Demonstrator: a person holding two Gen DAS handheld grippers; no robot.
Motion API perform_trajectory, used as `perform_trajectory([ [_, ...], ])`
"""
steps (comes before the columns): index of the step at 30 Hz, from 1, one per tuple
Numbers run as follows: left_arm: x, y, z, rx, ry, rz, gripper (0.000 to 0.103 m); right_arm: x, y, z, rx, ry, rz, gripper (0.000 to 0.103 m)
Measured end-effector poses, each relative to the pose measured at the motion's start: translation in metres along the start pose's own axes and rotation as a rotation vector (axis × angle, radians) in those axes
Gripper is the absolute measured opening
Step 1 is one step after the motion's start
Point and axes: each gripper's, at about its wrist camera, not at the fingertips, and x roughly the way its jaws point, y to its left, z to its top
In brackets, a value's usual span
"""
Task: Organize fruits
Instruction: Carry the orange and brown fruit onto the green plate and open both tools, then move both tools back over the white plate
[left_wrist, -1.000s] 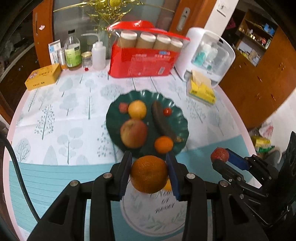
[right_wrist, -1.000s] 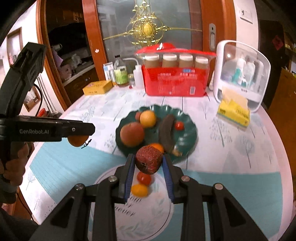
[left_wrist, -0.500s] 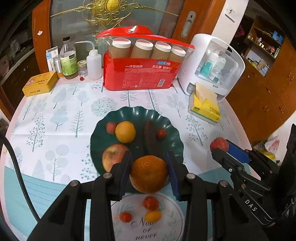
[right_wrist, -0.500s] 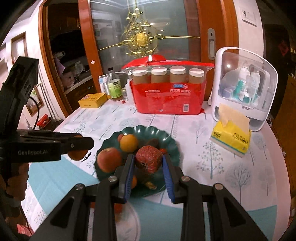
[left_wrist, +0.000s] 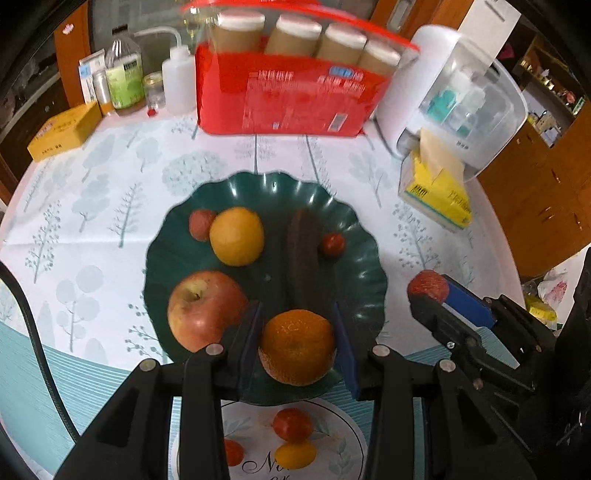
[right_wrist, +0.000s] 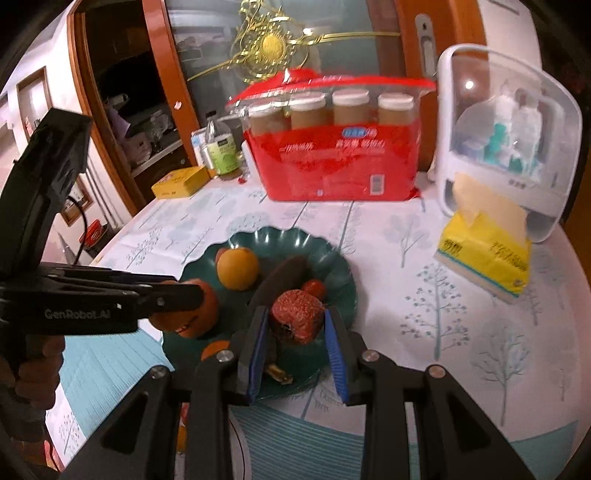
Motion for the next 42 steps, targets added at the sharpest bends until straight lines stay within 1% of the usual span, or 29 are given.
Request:
perform_trajectory([
  [6,0.021,0.002,0.001,0.004,0.035,0.008,0.037,0.025,-0.004,-0.007,0.012,0.048,0.024,0.031],
  [10,0.022,0.003,0.006,0.01,0.021,0.015,0.037,0.034,-0.008,-0.01,0.032,0.067,0.029,0.031],
  [16,0.014,0.003,0.009,0.011,-0.009,0.015,0.037,0.037,-0.009,-0.01,0.036,0.072,0.032,0.031],
  [17,0.013,0.003,0.009,0.012,-0.011,0.015,0.038,0.037,-0.009,-0.01,0.037,0.072,0.031,0.032],
  [19,0.009,0.003,0.008,0.012,-0.015,0.018,0.038,0.036,-0.008,-0.009,0.042,0.071,0.031,0.036],
  [21,0.005,0.003,0.007,0.011,-0.022,0.02,0.039,0.032,-0.007,-0.008,0.046,0.063,0.026,0.044],
  [23,-0.001,0.003,0.007,0.01,-0.028,0.025,0.045,0.027,-0.006,-0.007,0.046,0.05,0.018,0.045],
  [26,-0.013,0.003,0.004,0.01,-0.044,0.037,0.048,0.018,-0.002,-0.005,0.044,0.04,0.012,0.047],
  [28,-0.023,0.004,0.001,0.008,-0.055,0.042,0.049,0.011,0.0,-0.005,0.045,0.032,0.007,0.048],
  [30,-0.032,0.005,-0.003,0.003,-0.066,0.048,0.049,0.002,0.003,-0.005,0.047,0.02,0.001,0.054],
  [32,-0.044,0.007,-0.008,-0.004,-0.078,0.055,0.049,-0.009,0.007,-0.005,0.048,0.005,-0.003,0.056],
  [39,-0.08,0.015,-0.031,-0.029,-0.114,0.078,0.05,-0.042,0.019,-0.007,0.051,-0.036,-0.017,0.059],
  [40,-0.086,0.017,-0.036,-0.035,-0.122,0.08,0.053,-0.047,0.021,-0.008,0.054,-0.039,-0.019,0.059],
  [41,-0.09,0.019,-0.039,-0.04,-0.129,0.081,0.06,-0.05,0.022,-0.008,0.056,-0.04,-0.021,0.06],
  [42,-0.095,0.02,-0.042,-0.044,-0.137,0.084,0.062,-0.054,0.023,-0.008,0.058,-0.043,-0.022,0.06],
])
